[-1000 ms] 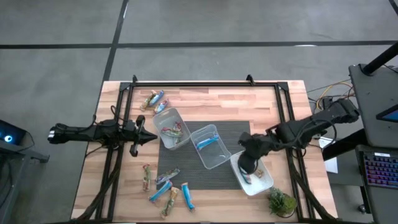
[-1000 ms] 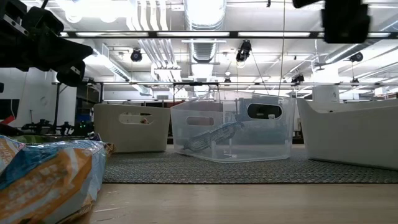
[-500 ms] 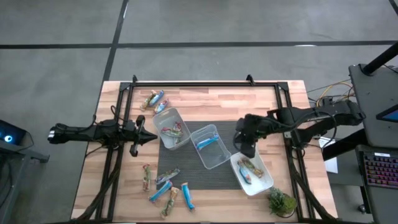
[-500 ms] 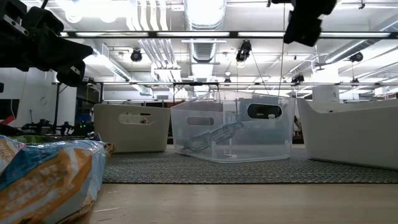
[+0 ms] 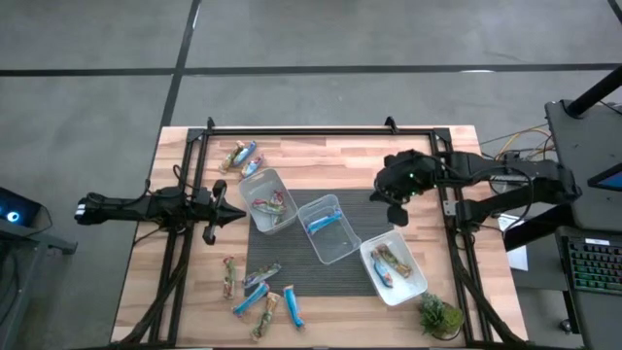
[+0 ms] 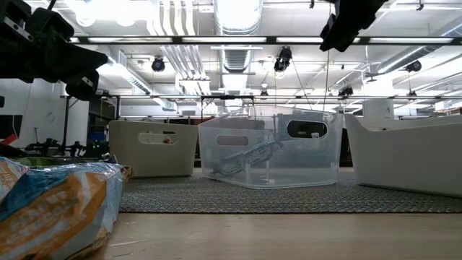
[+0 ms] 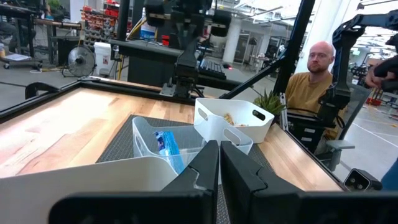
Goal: Pick and place Granola Bars by type
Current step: Put the yellow granola bar into the white bin
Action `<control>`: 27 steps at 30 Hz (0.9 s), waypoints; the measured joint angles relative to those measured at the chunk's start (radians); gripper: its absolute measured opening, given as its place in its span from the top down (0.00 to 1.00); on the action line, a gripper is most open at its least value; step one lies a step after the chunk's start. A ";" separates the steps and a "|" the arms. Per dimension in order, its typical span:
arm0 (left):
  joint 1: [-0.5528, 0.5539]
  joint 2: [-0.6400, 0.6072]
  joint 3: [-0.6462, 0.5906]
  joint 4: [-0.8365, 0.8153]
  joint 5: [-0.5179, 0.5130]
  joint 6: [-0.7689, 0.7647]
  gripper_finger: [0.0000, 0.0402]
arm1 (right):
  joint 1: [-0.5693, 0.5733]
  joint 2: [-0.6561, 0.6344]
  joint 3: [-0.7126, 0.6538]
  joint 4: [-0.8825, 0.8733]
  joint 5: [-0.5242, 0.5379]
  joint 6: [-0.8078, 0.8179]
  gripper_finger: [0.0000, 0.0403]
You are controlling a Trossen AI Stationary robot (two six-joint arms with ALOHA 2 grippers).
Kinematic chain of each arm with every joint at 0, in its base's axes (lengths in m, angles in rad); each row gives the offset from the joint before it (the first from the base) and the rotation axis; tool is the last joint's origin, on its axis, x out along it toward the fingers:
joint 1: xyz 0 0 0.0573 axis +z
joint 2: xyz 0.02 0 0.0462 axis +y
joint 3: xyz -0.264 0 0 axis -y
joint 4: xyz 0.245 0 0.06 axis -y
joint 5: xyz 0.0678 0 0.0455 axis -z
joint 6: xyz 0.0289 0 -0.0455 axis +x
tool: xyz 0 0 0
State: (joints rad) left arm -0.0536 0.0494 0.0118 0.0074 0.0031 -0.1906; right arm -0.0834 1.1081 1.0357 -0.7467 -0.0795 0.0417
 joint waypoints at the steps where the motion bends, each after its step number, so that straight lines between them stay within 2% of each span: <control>1: 0.000 0.000 0.000 0.000 0.000 0.000 1.00 | -0.015 -0.009 -0.015 0.016 -0.004 0.000 0.98; 6: 0.000 0.000 0.000 0.000 0.000 0.000 1.00 | -0.064 -0.094 -0.138 0.194 -0.007 0.000 0.98; 12: 0.000 0.000 0.000 0.000 0.000 0.000 1.00 | -0.065 -0.194 -0.302 0.422 -0.064 0.035 0.98; 18: 0.000 0.000 0.000 0.000 0.000 0.000 1.00 | -0.066 -0.311 -0.444 0.605 -0.052 0.038 0.98; 21: 0.000 0.000 0.000 0.000 0.000 0.000 1.00 | -0.066 -0.361 -0.479 0.617 -0.051 0.008 0.98; 27: 0.000 0.000 0.000 0.000 0.000 0.000 1.00 | -0.066 -0.437 -0.527 0.618 -0.034 0.093 0.98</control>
State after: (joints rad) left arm -0.0536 0.0497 0.0118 0.0074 0.0032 -0.1905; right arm -0.1490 0.6707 0.5086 -0.1282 -0.1135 0.1352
